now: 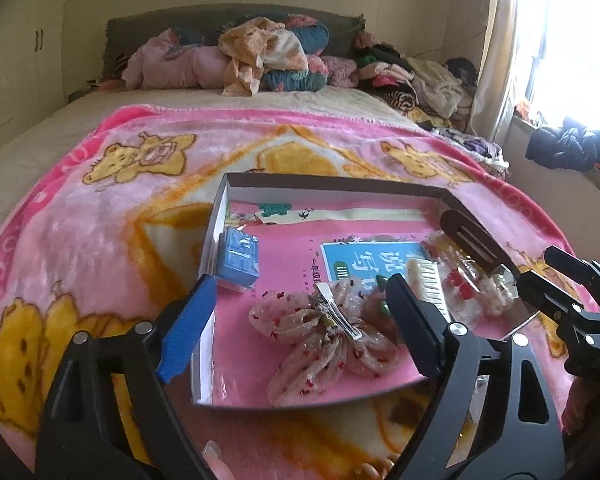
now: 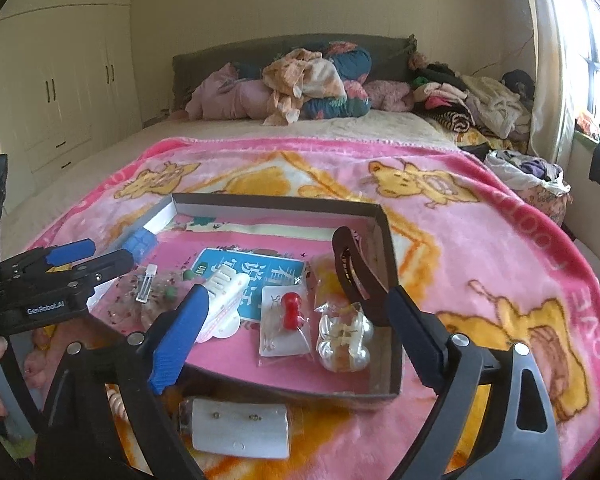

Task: Organize jewelry
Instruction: 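Withdraw both grippers from the box toward the coiled hair tie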

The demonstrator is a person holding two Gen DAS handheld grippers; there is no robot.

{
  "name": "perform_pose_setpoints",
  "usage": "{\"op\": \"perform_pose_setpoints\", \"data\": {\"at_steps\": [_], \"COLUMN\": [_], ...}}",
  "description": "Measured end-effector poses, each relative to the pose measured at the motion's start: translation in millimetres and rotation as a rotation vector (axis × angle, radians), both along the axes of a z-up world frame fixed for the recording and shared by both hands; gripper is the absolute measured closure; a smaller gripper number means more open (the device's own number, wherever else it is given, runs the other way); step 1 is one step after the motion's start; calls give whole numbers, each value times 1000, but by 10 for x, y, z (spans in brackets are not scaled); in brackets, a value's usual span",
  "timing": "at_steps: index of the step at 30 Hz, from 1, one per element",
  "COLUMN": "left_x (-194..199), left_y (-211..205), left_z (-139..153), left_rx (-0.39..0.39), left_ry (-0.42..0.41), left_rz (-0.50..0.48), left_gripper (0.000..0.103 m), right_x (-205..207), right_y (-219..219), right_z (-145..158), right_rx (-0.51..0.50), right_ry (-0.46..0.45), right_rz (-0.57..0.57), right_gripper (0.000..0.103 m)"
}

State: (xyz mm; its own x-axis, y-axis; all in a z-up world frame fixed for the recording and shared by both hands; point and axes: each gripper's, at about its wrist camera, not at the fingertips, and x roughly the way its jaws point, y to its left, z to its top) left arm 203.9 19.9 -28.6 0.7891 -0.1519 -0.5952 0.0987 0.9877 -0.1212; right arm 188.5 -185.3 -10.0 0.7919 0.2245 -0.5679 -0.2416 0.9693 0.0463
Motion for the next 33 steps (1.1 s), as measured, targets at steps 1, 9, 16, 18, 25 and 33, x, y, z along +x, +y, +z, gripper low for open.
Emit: {"op": "perform_pose_setpoints", "data": {"at_steps": [1,9,16,18,25,33], "left_x": [-34,-257,-439,-490,-628,-789], "left_y": [6,38,62,52,40,-64], "left_z": [12,107,165,174,136,8], "left_rx": [-6,-21,-20,-11,8,32], "left_ry": [-8,-53,-89,-93,-91,-54], "left_rz": [2,1,-18,-24,-52,-117], "left_gripper": [19,13,13,13,13,13], "right_x": [-28,-262,-441,-480,-605,-714], "right_y": [-4,-63,-110,-110,-148,-179], "right_z": [12,89,86,76,6,-141], "right_rx": [-2,-14,-22,-27,-24,-25], "right_ry": [-6,-45,-49,-50,-33,-1], "right_rz": [-1,-3,1,1,-2,6], "right_gripper": [15,13,13,13,13,13]}}
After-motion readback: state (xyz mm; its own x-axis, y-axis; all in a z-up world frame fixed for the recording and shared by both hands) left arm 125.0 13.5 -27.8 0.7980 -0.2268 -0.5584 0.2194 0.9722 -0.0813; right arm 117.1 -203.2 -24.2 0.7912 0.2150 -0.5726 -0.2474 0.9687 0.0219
